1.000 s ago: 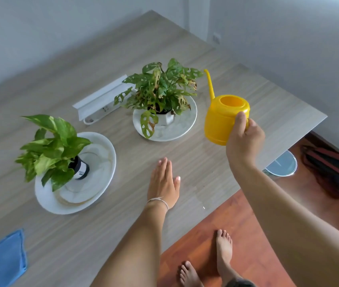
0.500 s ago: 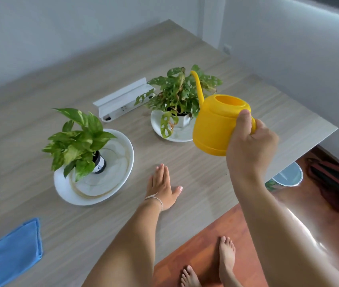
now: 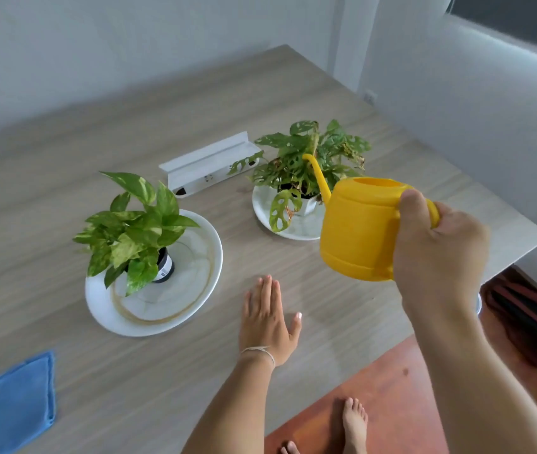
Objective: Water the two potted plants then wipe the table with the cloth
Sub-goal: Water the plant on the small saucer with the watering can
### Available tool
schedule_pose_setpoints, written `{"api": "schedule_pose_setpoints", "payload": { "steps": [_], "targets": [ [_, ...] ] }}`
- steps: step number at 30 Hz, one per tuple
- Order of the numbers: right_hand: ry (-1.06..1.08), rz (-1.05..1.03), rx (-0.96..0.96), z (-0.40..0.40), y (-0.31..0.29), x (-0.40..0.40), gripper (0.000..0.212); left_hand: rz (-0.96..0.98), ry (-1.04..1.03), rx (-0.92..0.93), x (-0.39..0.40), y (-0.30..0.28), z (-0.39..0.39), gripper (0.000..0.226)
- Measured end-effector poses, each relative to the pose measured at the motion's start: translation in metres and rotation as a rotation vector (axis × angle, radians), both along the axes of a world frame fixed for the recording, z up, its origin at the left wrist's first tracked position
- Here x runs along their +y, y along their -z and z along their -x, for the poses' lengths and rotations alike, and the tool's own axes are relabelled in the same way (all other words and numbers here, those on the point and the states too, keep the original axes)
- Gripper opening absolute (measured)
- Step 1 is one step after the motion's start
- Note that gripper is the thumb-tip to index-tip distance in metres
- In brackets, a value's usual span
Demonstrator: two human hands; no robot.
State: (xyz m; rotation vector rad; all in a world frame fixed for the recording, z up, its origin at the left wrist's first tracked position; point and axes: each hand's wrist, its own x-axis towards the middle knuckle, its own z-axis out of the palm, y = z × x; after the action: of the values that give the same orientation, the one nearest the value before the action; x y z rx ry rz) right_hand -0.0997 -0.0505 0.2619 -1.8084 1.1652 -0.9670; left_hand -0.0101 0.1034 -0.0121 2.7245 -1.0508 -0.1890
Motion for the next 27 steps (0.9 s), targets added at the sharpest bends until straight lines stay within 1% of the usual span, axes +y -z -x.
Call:
{"api": "schedule_pose_setpoints", "payload": {
  "steps": [3, 12, 17, 21, 27],
  "targets": [
    [0.01, 0.02, 0.047, 0.003, -0.006, -0.002, 0.05, 0.007, -0.007, -0.002, 0.001, 0.0, 0.001, 0.081],
    [0.018, 0.105, 0.02, -0.004, -0.021, -0.005, 0.054, 0.021, -0.012, -0.014, 0.002, -0.003, -0.001, 0.08],
    [-0.023, 0.113, -0.011, -0.017, -0.025, -0.006, 0.055, 0.028, -0.014, -0.014, 0.003, -0.004, 0.0, 0.08],
    [-0.057, 0.099, -0.016, -0.013, -0.022, -0.002, 0.054, 0.037, -0.025, 0.004, 0.002, -0.005, 0.0, 0.08],
    [-0.009, 0.108, 0.06, 0.009, -0.022, -0.007, 0.05, 0.045, -0.023, -0.018, 0.003, -0.004, -0.001, 0.08]
  ]
}}
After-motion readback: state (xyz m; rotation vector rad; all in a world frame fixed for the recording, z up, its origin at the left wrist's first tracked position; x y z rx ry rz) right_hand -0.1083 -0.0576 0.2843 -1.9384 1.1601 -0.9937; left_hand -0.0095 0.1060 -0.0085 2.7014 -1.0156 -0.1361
